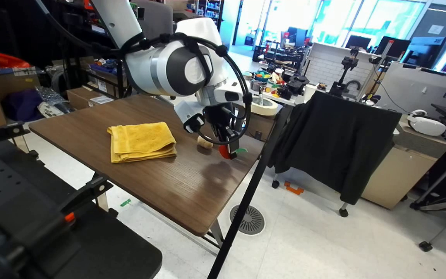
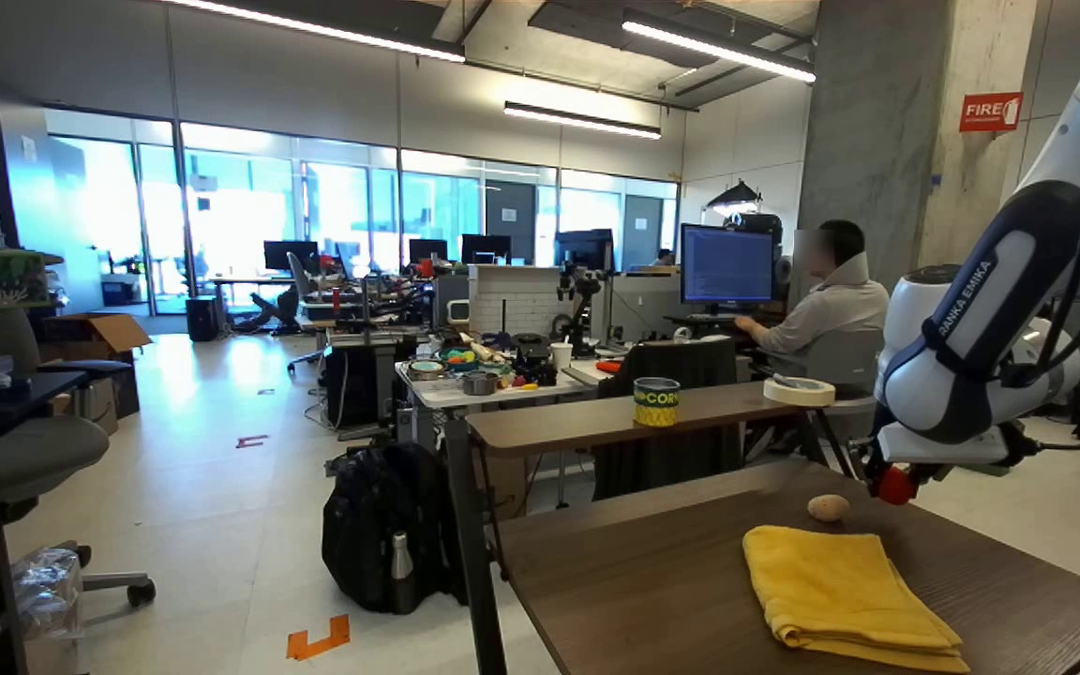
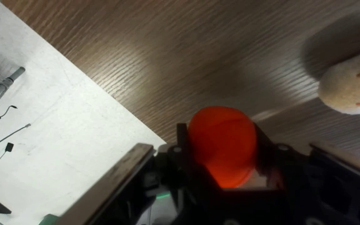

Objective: Take the red plushie to the right, then put the brown plushie in the corner toward you, and lastly, use the yellow towel to clean the table.

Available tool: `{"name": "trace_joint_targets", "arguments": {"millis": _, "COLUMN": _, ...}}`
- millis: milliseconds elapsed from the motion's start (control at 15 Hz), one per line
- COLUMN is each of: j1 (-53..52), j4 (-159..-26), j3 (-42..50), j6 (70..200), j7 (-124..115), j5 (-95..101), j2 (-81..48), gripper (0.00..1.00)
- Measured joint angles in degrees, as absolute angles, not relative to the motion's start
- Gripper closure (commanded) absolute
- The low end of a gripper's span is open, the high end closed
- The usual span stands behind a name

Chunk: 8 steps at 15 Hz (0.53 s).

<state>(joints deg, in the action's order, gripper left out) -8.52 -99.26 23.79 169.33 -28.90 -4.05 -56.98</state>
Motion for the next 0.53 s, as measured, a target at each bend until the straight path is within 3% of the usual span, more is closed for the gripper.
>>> {"name": "trace_joint_targets", "arguments": {"millis": 200, "j1": -7.3, "j4": -98.8, "j3": 22.2, "j6": 169.4, "j7": -28.7, "j5": -4.2, "j2": -57.0, "gripper": 0.01}}
{"name": "trace_joint_targets", "arguments": {"millis": 533, "j1": -4.9, "j4": -97.8, "j3": 19.3, "j6": 169.5, "j7": -27.5, "j5": -5.1, "j2": -56.9, "gripper": 0.00}}
